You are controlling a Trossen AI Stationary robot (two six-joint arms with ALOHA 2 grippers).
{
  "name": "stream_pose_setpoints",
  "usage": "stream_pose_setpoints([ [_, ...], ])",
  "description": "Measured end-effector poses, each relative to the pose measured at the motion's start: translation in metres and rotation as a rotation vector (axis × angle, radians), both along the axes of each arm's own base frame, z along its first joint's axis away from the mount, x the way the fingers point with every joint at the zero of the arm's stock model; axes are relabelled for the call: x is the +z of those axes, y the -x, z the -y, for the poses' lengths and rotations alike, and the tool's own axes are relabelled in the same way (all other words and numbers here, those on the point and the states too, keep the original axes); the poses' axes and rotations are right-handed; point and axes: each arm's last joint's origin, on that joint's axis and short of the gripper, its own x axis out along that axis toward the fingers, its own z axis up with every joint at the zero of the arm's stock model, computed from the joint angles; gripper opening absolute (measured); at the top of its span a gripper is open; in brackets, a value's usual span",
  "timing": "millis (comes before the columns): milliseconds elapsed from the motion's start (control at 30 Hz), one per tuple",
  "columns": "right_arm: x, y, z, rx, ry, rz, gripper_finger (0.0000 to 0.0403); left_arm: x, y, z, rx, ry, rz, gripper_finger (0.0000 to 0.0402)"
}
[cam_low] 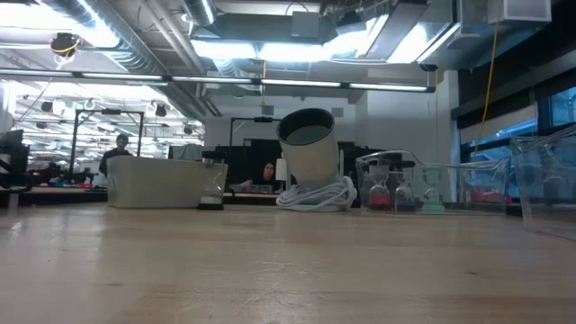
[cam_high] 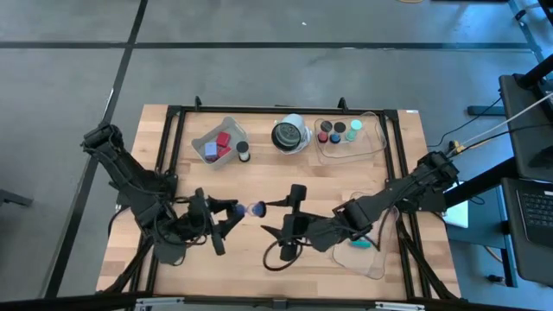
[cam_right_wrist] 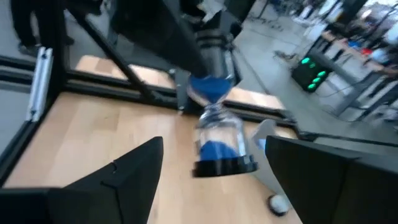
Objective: Pick & Place Office items
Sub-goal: Put the blue hourglass into the top transparent bin
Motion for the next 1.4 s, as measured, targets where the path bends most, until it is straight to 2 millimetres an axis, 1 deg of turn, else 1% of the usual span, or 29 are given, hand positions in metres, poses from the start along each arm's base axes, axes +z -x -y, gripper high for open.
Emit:
stream_pose_setpoints([
  [100,0.012,0.009,-0.001,-0.018,0.013,0.028,0.0286,0.007,-0.006,-0.001,-0.015,-0.021,0.01,0.0209],
  [167,0.016,0.013,0.0,-0.021,-0.026,0.039,0.0286,0.011,-0.009,-0.001,-0.036,-0.034,0.019,0.0209],
  [267,0.017,0.014,0.0,-0.009,-0.084,0.038,0.0286,0.018,-0.013,-0.002,-0.068,-0.055,0.034,0.0209],
  [367,0.017,0.014,0.0,0.014,-0.1,0.033,0.0295,0.023,-0.017,-0.004,-0.096,-0.071,0.052,0.0209],
  [533,0.017,0.014,0.0,0.009,-0.099,0.035,0.0329,0.03,-0.021,-0.005,-0.15,-0.091,0.077,0.0209],
  [700,0.017,0.014,0.0,0.002,-0.099,0.037,0.0359,0.033,-0.024,-0.009,-0.145,-0.12,0.086,0.0209],
  [933,0.018,0.014,0.001,-0.041,-0.084,0.049,0.0365,0.033,-0.027,-0.011,-0.161,-0.125,0.085,0.021],
  [1033,0.018,0.014,0.002,-0.051,-0.108,0.054,0.036,0.034,-0.027,-0.011,-0.161,-0.122,0.09,0.021],
  [1133,0.018,0.013,0.004,-0.063,-0.133,0.061,0.0345,0.034,-0.027,-0.011,-0.161,-0.121,0.091,0.021],
  [1267,0.018,0.013,0.004,-0.061,-0.137,0.06,0.0313,0.035,-0.027,-0.011,-0.161,-0.117,0.096,0.021],
  [1400,0.018,0.013,0.003,-0.06,-0.177,0.065,0.0274,0.035,-0.027,-0.01,-0.164,-0.116,0.097,0.021],
])
